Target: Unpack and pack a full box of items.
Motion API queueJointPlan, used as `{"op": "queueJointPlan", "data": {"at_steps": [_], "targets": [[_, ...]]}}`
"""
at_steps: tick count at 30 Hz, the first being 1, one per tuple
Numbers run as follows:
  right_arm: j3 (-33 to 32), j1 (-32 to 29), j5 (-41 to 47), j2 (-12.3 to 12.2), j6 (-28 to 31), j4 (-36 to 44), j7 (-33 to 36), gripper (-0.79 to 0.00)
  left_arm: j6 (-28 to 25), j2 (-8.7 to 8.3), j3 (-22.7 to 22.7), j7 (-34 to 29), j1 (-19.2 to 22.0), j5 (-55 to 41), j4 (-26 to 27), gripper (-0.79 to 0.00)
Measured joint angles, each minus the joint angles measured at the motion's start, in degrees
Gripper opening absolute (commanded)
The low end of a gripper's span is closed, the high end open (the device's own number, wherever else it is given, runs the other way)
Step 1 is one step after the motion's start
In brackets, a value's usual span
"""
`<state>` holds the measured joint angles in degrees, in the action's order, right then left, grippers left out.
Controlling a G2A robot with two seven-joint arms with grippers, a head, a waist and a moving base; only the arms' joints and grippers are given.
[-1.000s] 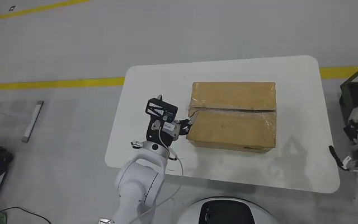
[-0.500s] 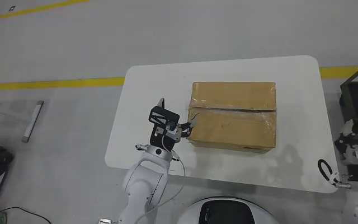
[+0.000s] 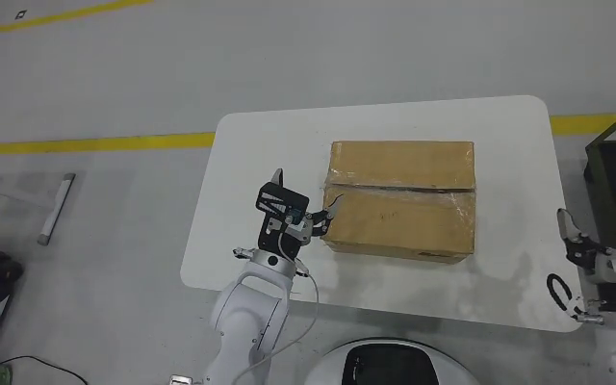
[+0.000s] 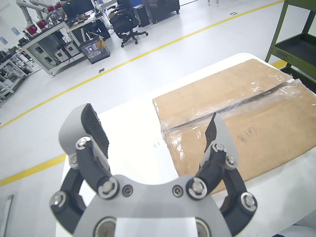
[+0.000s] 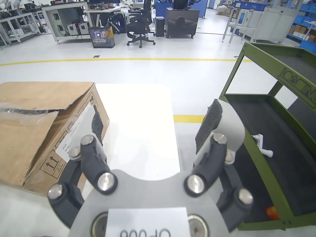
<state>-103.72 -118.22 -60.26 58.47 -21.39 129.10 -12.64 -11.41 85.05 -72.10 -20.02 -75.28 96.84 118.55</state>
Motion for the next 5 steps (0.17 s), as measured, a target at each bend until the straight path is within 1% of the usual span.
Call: {"op": "queueJointPlan", "data": {"at_steps": [5], "targets": [[0.0,0.0,0.0,0.0,0.0,0.0,0.0,-0.001,0.0,0.0,0.0,0.0,0.0,0.0,0.0,0.0]]}}
